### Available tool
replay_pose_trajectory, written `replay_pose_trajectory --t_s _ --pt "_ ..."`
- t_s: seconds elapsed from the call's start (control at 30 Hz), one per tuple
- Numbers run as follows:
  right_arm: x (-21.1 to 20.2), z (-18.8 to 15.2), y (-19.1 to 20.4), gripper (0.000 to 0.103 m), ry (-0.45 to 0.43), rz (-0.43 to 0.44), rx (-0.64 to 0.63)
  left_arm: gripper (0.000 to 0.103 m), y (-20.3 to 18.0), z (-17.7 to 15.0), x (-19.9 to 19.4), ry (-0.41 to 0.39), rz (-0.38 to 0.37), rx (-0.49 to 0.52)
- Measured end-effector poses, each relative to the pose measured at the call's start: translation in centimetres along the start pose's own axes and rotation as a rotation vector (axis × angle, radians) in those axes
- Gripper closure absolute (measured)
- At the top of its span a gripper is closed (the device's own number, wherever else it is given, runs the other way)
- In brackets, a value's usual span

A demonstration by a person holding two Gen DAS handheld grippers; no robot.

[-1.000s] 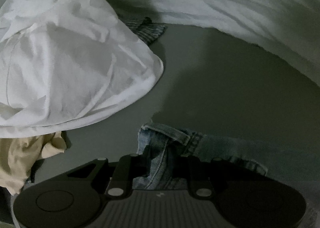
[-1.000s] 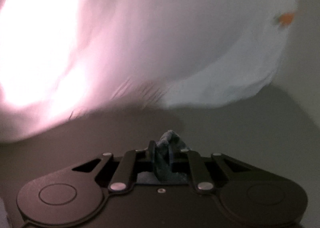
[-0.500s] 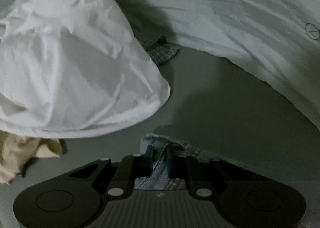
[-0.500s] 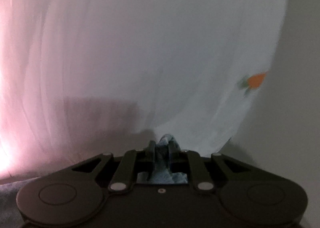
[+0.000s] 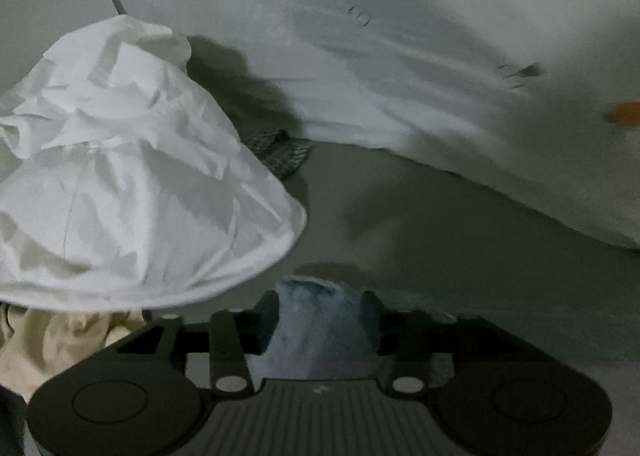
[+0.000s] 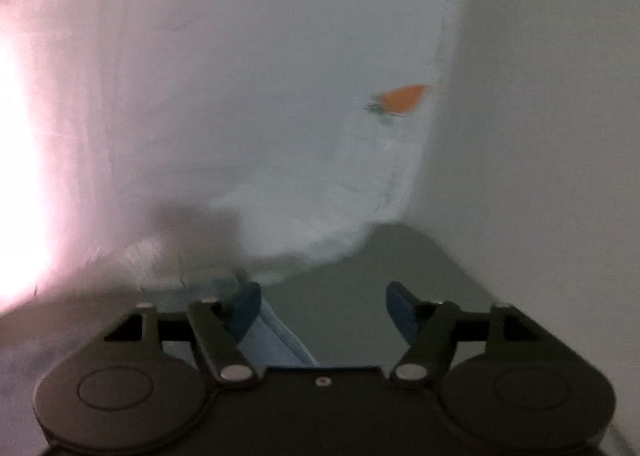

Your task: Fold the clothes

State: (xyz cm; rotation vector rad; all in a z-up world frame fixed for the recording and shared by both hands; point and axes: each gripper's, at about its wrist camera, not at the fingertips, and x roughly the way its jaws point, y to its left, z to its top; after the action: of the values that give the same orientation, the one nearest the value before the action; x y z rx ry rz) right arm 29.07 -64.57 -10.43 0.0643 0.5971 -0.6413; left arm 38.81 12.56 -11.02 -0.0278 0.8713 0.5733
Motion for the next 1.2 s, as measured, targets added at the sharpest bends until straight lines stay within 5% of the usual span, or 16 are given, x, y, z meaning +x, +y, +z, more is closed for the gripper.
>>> replay_pose_trajectory --t_s 0.23,0.57,0.67,0.73,0.83,1.03,1.2 --pt "-8.8 -10.6 -8.2 0.025 0.146 -0.019 0.001 0.042 -0.9 -8.8 -7.3 0.052 -0.114 0.003" --pt "-13.9 -21.4 -12.2 0.025 0.307 0.103 0.010 0.041 0.2 -20.7 -12.5 0.181 -0.117 0.021" --pt "-13.5 -21.7 -12.1 0.035 0.297 0.149 0.001 0.041 1.1 -21.9 -13.1 0.194 -0.111 -0.006" --pt "-13.6 -21.3 -12.3 0.072 0.298 0.132 0.003 0.041 1.8 -22.5 -13.5 0.205 -0.100 -0.040" --pt "-14.3 -20.7 -12.7 0.098 0.272 0.114 0.011 0.041 2.6 -23.0 -13.7 0.210 -0.084 -0.071" --pt "-19.4 -19.4 -14.0 0.101 0.120 0.013 -0.040 0.041 5.5 -24.1 -14.6 0.190 -0.015 -0.105" --pt "-19.3 -21.3 -17.6 0.100 0.172 -0.231 -0.029 0.041 9.9 -26.1 -14.6 0.210 0.022 -0.225"
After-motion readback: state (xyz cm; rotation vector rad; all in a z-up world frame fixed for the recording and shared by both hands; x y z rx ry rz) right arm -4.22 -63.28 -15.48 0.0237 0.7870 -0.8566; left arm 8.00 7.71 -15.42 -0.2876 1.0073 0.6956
